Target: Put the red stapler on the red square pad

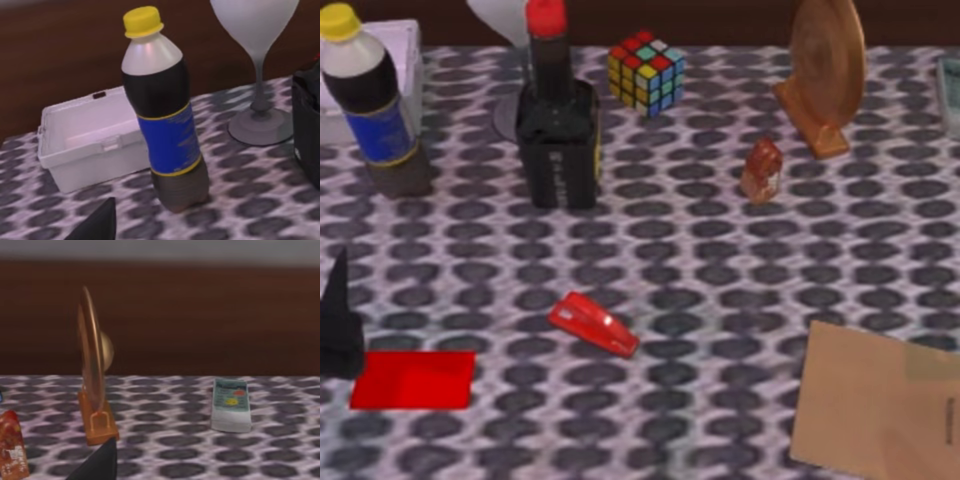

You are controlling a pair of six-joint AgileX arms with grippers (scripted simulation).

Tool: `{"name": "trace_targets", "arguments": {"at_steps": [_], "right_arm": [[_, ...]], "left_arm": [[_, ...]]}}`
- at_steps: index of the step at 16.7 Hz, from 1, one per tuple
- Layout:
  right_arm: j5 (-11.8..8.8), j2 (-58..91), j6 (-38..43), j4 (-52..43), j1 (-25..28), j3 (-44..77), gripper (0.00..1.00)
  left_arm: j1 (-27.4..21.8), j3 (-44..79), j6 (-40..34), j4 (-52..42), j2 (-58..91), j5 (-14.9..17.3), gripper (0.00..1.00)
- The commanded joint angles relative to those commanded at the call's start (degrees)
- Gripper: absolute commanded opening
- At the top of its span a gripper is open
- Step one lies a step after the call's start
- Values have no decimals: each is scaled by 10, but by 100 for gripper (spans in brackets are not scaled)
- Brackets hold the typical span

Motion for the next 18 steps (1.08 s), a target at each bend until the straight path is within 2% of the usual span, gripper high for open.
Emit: {"name": "trace_targets", "arguments": {"at_steps": [3, 12, 18], "right_arm": [[0, 0, 0, 0, 0, 0, 100], [0, 0, 0, 0, 0, 0, 100], [0, 0, 0, 0, 0, 0, 100]], "left_arm": [[-44, 124, 110, -86, 144, -1, 100], [-195, 526, 486, -398, 704, -1, 100], [-271, 737, 674, -543, 954, -1, 100]]}}
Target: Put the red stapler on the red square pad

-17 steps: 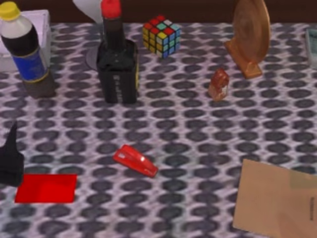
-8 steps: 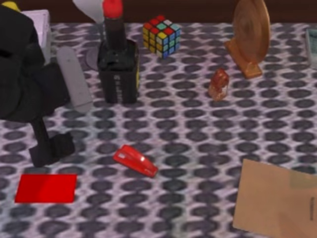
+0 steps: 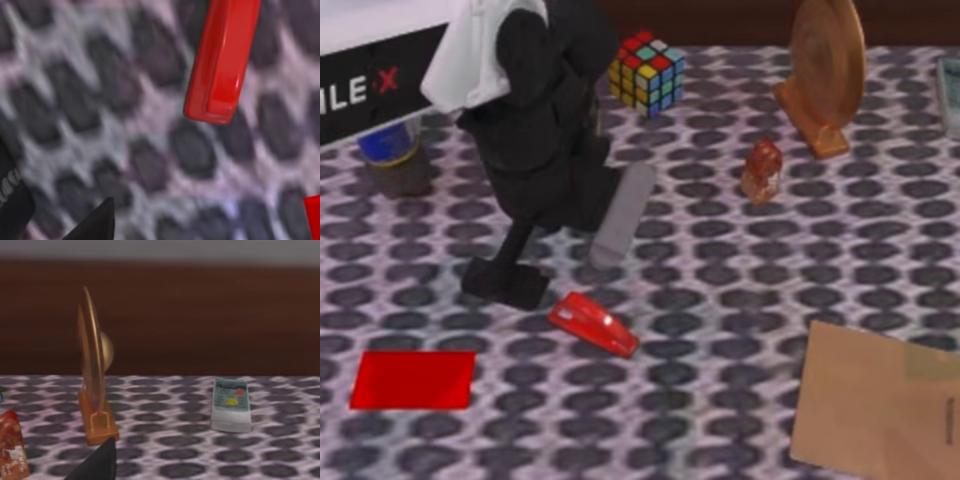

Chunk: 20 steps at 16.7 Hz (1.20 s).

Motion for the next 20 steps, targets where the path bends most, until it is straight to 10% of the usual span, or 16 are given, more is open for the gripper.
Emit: {"name": "trace_targets", "arguments": {"at_steps": [11, 20], "right_arm": [[0, 0, 0, 0, 0, 0, 100], [0, 0, 0, 0, 0, 0, 100]], "left_arm": [[-23, 65, 62, -33, 79, -1, 100], [-24, -52, 64, 153, 147, -1, 100]]}}
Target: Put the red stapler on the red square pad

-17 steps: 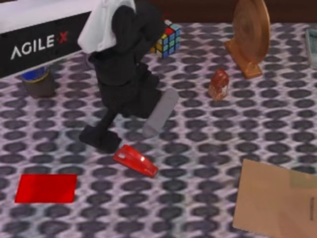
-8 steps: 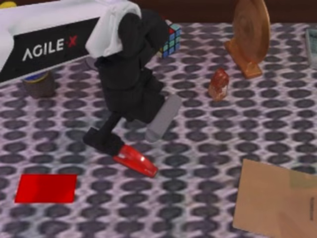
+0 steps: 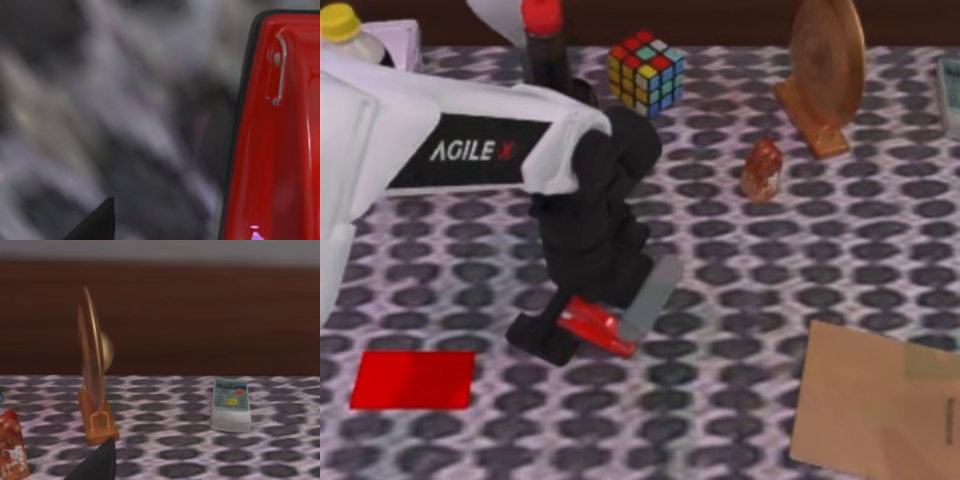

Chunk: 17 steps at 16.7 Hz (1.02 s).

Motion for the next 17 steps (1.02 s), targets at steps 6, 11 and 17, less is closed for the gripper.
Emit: {"name": "trace_targets", "arguments": {"at_steps": [6, 11, 17], "right_arm": [[0, 0, 0, 0, 0, 0, 100], [0, 0, 0, 0, 0, 0, 100], [0, 0, 0, 0, 0, 0, 100]], "left_arm": [[0, -3, 0, 5, 2, 0, 85], [0, -3, 0, 5, 2, 0, 47], [0, -3, 0, 5, 2, 0, 2]]}}
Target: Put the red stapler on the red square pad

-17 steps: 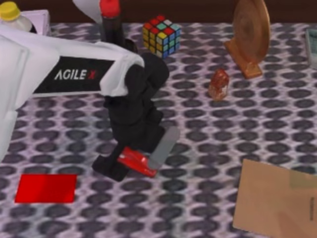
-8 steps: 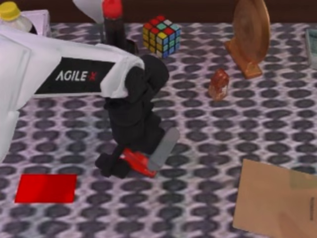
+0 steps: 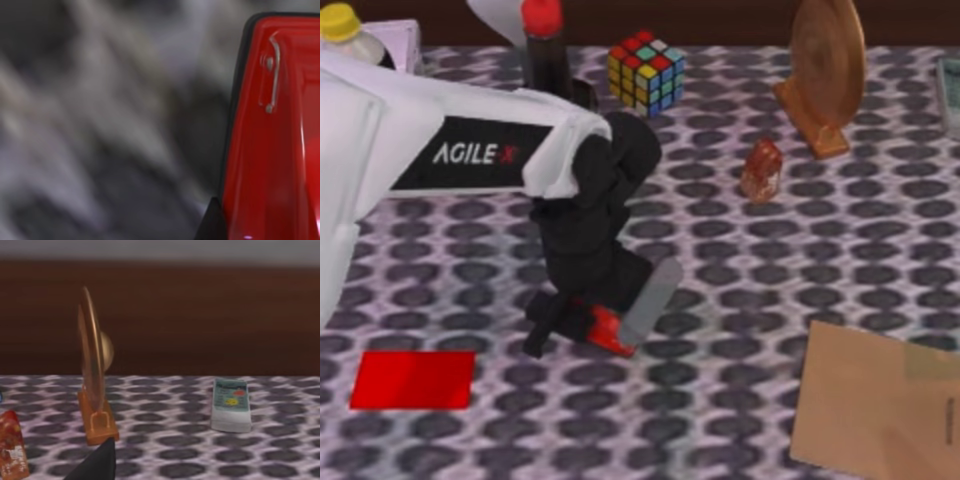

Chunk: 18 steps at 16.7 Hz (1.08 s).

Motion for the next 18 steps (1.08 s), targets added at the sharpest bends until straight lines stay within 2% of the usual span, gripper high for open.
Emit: {"name": "trace_targets", "arguments": {"at_steps": [11, 18], "right_arm": [[0, 0, 0, 0, 0, 0, 100], [0, 0, 0, 0, 0, 0, 100]], "left_arm": [[1, 8, 1, -10, -4, 0, 0], [8, 104, 1, -166, -55, -1, 0]]}}
